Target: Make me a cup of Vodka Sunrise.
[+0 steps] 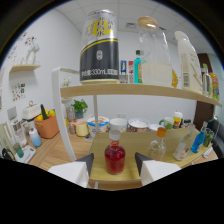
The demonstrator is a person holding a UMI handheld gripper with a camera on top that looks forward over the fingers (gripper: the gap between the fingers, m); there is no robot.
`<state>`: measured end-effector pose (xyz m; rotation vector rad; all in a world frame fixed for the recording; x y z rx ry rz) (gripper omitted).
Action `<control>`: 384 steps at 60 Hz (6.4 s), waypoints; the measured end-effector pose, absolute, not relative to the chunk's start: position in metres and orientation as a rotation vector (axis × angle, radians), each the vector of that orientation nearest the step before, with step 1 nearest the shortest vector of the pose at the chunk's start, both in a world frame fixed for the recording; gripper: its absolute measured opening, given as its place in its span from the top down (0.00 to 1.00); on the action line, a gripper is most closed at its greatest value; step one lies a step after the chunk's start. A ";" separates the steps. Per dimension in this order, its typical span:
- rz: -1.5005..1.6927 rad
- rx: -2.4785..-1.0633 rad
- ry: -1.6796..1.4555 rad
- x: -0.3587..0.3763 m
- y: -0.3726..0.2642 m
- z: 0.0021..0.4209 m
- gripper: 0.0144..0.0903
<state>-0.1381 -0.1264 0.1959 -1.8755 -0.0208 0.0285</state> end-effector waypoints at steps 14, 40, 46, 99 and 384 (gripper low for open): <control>-0.005 -1.856 -0.015 -0.137 -0.103 0.189 0.66; 0.002 -1.798 -0.079 -0.132 -0.136 0.218 0.73; 0.029 -1.780 -0.072 -0.125 -0.158 0.226 0.73; 1.389 -1.294 1.169 -0.030 -0.193 0.218 0.74; -0.039 -1.655 0.063 0.210 -0.135 0.423 0.52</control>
